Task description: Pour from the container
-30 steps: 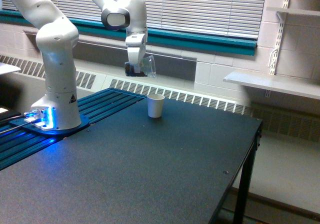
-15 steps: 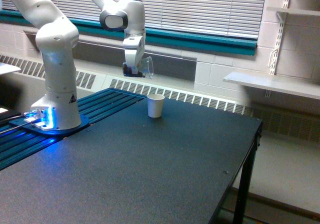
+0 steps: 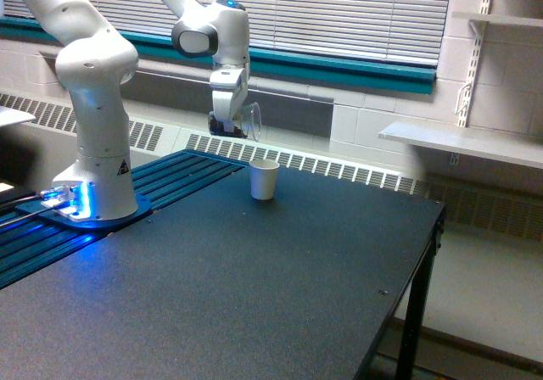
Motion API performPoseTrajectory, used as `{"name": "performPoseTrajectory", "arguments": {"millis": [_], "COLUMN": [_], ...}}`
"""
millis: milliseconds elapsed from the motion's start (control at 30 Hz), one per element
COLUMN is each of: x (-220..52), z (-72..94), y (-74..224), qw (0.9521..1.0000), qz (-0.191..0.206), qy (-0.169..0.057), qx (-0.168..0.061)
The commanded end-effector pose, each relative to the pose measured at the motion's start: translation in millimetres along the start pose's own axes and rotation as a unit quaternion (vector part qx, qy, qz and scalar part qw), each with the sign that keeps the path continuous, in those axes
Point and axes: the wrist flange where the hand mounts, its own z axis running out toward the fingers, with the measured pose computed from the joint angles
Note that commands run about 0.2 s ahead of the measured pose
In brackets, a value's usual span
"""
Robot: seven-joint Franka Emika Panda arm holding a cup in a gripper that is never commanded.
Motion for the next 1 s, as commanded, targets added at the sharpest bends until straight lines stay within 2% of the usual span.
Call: {"name": "performPoseTrajectory", "arguments": {"millis": [33, 667, 1000], "x": [16, 36, 38], "z": [14.5, 28.9, 31.7], "y": [18, 30, 25], "qw": [0.9996, 0.9983, 0.9972], "qz": [-0.012, -0.015, -0.022], "qy": [-0.01, -0.027, -0.038], "qx": [-0.023, -0.049, -0.061]}}
